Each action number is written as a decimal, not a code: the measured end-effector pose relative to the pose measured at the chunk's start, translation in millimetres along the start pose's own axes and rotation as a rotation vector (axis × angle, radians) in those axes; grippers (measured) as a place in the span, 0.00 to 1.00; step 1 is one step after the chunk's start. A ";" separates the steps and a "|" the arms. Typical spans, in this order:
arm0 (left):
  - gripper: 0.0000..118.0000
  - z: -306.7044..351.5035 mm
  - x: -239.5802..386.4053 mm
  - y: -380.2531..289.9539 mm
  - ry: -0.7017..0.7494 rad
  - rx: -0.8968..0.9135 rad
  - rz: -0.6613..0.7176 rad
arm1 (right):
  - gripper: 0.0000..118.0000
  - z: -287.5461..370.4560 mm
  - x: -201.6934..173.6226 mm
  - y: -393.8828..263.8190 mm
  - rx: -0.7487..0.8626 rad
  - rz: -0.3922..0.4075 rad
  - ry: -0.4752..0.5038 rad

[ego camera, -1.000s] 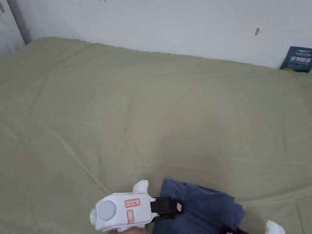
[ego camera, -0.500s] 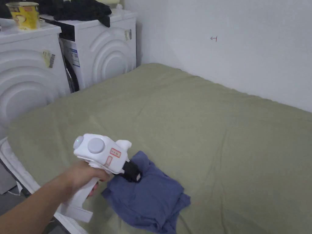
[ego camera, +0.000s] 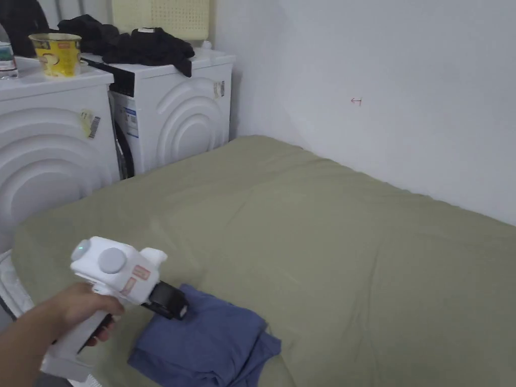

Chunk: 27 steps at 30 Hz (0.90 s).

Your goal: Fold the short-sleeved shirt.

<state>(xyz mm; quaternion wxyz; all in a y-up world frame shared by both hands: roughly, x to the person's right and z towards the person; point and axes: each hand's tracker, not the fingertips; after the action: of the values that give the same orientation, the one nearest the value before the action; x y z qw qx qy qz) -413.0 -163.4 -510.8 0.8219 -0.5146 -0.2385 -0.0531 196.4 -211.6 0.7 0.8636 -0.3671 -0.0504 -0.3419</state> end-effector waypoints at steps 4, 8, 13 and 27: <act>0.43 60.5 28.9 -6.0 0.163 0.140 0.026 | 0.00 20.4 1.0 9.2 0.052 0.021 -0.042; 0.15 114.8 141.3 -14.8 0.292 0.451 -0.150 | 0.00 63.5 -15.5 39.4 0.237 0.155 -0.204; 0.04 187.8 305.5 -28.7 0.115 0.881 -0.241 | 0.00 141.0 -73.2 98.1 0.603 0.424 -0.351; 0.04 231.3 464.6 -68.8 -0.073 1.164 -0.268 | 0.01 216.3 -121.2 126.8 0.881 0.474 -0.384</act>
<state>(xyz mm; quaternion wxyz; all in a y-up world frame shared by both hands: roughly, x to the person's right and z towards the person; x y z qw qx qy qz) -104.7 79.6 -164.3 0.9462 0.0532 -0.3191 0.0007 219.2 63.0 40.6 0.9647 -0.0272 -0.2616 -0.0106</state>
